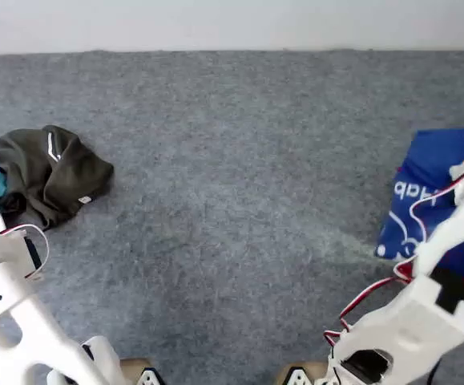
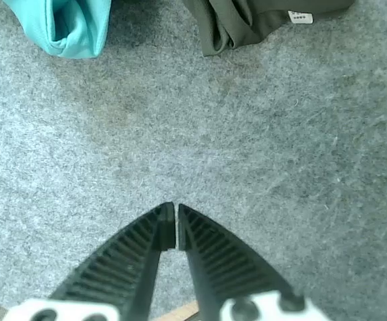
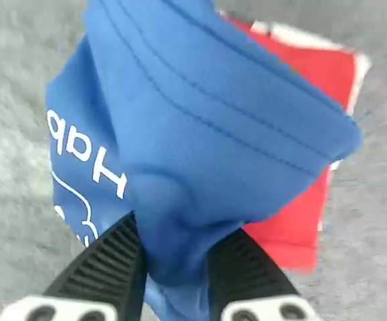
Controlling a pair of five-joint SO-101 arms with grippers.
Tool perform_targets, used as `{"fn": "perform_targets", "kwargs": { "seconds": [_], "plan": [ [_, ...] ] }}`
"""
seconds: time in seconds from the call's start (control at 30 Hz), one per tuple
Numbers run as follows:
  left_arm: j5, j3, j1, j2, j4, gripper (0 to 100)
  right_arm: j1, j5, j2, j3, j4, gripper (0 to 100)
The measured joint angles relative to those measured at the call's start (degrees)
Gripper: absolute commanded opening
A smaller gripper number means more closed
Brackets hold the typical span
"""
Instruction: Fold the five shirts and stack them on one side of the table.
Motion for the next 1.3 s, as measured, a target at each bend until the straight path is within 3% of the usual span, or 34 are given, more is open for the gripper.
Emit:
{"fn": "perform_targets", "kwargs": {
  "seconds": [0.17,0.4,0.53,0.7,0.8,1.1,1.3],
  "plan": [
    [0.0,0.0,0.1,0.0,0.0,1,2.8,0.8,3.8,-1.1,-0.1,36.6],
    [0.0,0.0,0.1,0.0,0.0,1,4.7,0.1,2.2,-11.0,-0.1,39.0],
    [0.0,0.0,0.1,0.0,0.0,1,4.7,0.0,1.2,-12.5,-0.1,29.2],
    [0.0,0.0,0.2,0.0,0.0,1,4.7,0.0,5.6,-12.6,-0.1,0.0],
    [0.0,0.0,0.0,0.0,0.0,1,4.8,0.3,12.0,-12.6,-1.5,5.7],
    [0.0,0.0,0.0,0.0,0.0,1,9.7,8.3,22.8,-12.6,-13.3,1.0],
    [0.0,0.0,0.0,0.0,0.0,2,9.3,8.6,17.5,-17.6,-5.9,0.9]
  ]
}}
